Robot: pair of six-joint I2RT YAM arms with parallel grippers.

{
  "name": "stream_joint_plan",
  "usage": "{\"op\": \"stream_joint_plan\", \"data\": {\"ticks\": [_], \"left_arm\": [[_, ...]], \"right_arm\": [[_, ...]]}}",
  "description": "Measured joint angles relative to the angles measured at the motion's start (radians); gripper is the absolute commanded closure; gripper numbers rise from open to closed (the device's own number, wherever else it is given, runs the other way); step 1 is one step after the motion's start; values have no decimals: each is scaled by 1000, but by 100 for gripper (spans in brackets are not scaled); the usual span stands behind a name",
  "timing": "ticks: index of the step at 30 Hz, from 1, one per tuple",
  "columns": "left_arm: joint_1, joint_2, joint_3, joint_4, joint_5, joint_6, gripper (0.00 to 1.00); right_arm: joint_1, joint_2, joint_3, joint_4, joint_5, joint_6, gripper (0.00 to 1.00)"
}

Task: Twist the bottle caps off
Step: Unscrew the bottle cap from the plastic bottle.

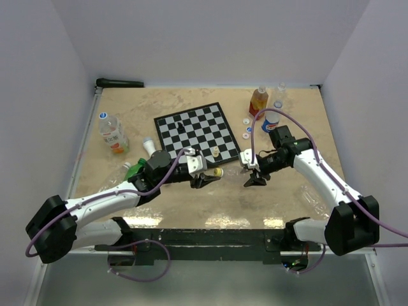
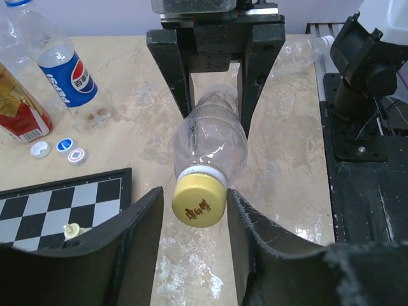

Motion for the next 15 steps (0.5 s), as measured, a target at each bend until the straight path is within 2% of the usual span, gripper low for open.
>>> {"op": "stream_joint_plan", "data": {"ticks": [6,9,15], "left_arm": [[0,10,2,-3,24,5,83],[0,10,3,-6,29,4,100],[3,10,11,-22,23,-59,100]], "right_arm": [[2,0,0,0,1,0,100],[4,0,0,-2,2,-1,100],[6,0,-2,1,5,17,100]]}}
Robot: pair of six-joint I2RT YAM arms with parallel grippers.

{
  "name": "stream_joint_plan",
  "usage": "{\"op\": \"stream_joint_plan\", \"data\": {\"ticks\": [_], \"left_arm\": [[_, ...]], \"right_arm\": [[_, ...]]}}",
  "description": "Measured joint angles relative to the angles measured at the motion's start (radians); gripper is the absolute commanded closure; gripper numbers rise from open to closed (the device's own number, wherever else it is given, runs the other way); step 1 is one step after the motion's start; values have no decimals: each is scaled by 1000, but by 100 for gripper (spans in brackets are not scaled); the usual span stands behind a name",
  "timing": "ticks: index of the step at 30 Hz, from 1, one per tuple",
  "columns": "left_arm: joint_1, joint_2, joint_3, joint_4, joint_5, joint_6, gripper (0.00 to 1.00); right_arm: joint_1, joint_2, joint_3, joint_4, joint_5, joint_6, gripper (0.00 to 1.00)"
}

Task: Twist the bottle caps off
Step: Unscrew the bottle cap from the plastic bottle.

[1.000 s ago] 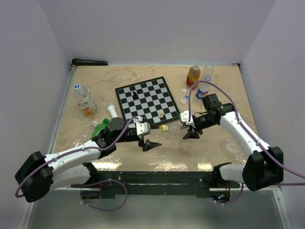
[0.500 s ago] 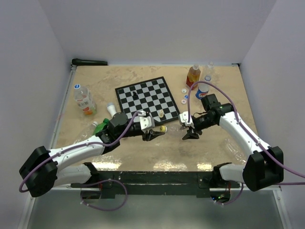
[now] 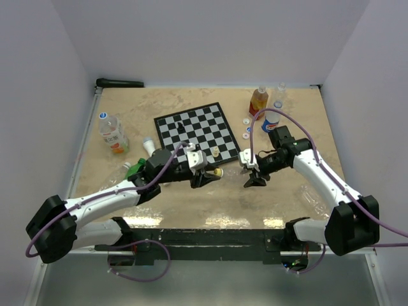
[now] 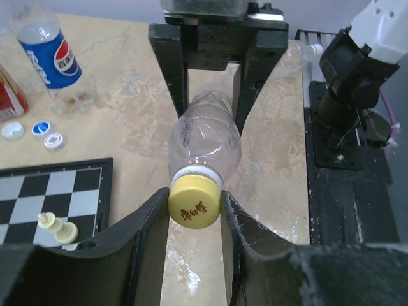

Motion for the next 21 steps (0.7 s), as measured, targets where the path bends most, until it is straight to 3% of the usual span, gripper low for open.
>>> {"op": "stream_joint_plan", "data": {"ticks": [3,7,11,16,18,19,21], "left_arm": [[5,0,45,-89,-58,-138,100],[25,0,151,-280,-214,-440,100],[45,0,188,-334,-282,-676,100],[50,6,188,-348,-323,-787,100],[50,3,188,-350,-333,-794,81],[50,1,188,-350,-336,-794,61],[50,-8,188,-357,-340,-788,37]], "right_arm": [[3,-2,-8,37,7,48,100],[13,-26,-25,145,28,143,100],[18,-34,-25,215,31,208,100],[22,-34,-26,233,47,239,100],[24,-34,-26,240,48,246,100],[24,-34,-26,243,48,248,100],[26,-35,-26,249,44,251,100]]}}
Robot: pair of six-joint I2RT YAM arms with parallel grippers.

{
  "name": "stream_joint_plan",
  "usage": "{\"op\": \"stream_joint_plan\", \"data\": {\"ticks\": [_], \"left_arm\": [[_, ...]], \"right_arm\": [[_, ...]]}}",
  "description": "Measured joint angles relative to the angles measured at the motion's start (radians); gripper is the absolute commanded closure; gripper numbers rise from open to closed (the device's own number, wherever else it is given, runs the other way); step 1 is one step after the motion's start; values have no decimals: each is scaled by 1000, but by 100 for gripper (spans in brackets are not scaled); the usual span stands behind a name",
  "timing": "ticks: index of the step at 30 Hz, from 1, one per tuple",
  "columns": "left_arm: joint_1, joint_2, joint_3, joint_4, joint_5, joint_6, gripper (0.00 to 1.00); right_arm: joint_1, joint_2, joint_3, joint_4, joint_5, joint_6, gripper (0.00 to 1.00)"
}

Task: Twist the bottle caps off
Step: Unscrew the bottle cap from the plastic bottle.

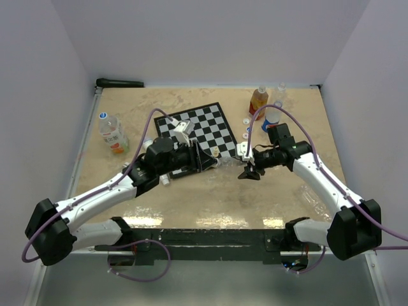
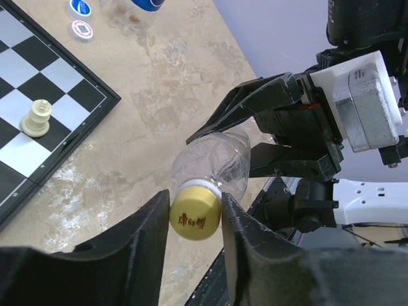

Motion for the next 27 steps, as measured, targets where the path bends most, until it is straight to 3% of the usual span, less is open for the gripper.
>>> {"op": "stream_joint_plan", "data": {"ticks": [1,5,11,18,21,27], "left_arm": [[0,-6,0,-4,0,13,27],[7,-55,0,-51,-2,87,8],[11,-180,0,-120,7,297,0],[11,-426,-57,-107,107,689,0],[11,-450,-98,-103,161,831,0],[11,-382,-128,-109,244,969,0]], "right_arm": [[2,0,0,2,0,2,100],[-14,0,0,-5,32,11,99],[-16,0,0,-11,39,8,99],[-16,5,0,-60,35,-37,98],[-16,5,0,-73,34,-54,99],[-16,5,0,-89,30,-74,99]]}}
